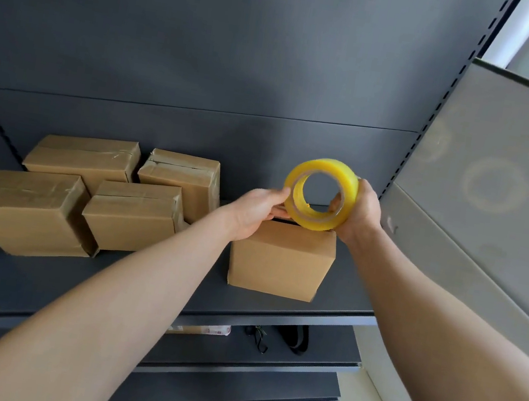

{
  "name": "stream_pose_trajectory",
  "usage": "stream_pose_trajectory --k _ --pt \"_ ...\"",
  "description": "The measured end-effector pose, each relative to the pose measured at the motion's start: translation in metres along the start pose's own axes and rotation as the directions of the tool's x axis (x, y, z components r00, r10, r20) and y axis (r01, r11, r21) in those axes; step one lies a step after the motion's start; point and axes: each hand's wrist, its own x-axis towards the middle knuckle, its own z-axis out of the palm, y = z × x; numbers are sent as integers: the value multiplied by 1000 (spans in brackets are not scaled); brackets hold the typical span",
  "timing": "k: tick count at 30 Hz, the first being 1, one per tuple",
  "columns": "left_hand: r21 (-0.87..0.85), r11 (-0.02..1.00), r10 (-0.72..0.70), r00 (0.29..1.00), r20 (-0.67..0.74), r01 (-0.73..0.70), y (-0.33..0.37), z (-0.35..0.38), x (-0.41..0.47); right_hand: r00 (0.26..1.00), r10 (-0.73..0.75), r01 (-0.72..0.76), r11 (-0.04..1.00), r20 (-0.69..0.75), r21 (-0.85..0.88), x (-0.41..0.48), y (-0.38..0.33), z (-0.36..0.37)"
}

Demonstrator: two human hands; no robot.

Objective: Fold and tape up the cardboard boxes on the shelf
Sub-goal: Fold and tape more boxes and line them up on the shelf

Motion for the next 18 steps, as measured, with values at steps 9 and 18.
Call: stream_pose_trajectory --k 9,18 --pt "10 999 33 999 18 -33 -2 -1 -1 978 202 -203 909 40 364 6 10 10" --pt "-178 982 52 996 -75 -65 2 0 2 947 168 -67 936 272 -345 7 -16 -5"
